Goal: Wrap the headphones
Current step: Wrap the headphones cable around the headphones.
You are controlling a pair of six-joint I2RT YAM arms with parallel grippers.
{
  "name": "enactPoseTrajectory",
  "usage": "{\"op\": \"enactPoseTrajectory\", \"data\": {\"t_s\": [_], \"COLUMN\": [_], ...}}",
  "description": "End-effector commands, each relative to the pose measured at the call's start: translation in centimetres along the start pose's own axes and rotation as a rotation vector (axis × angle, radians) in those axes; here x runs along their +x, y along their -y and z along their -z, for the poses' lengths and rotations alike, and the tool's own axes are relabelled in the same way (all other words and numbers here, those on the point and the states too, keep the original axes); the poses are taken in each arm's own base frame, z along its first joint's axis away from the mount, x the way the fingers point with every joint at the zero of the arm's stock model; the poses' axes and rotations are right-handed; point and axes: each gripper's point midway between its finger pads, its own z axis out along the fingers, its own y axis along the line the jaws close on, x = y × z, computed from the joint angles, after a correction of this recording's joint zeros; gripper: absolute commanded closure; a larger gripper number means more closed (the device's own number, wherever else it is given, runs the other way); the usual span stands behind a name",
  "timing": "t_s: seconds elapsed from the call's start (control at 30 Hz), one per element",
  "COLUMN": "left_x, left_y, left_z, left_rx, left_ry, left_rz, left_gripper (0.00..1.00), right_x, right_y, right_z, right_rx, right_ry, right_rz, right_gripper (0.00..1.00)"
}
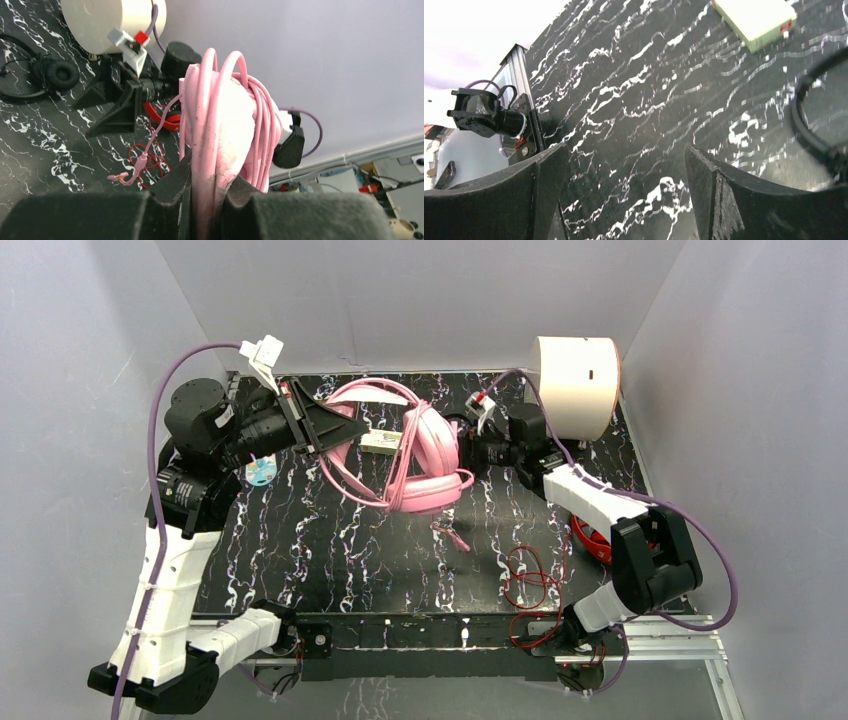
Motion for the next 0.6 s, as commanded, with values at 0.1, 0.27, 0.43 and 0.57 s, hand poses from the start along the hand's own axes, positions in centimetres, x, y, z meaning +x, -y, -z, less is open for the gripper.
{"op": "enactPoseTrajectory", "data": {"t_s": [0.1,0.27,0.43,0.57], "left_x": [-4.6,-5.3,-5.7,-6.0], "left_y": [4.7,5.8,6.0,5.7], "left_z": [1.4,1.3,0.8,0.3], "left_rx": [0.069,0.111,0.130,0.133], "left_ry": [0.195,0.205,0.205,0.197], "left_rz": [-0.001,0.001,0.006,0.007], "left_gripper": [1.00,1.00,1.00,1.00], "right_x": [-0.2,0.2,-0.6,-1.4], "right_y": [-2.0,-4.7,-5.5,-6.6], "right_z": [4.0,5.0,4.8,3.3], "right_rx": [-0.056,-0.172,-0.239,-0.287], "right_ry": [0.099,0.116,0.167,0.195], "right_rz": [0.046,0.110,0.200,0.314], "right_gripper": [0.07,0.06,0.06,0.04]}}
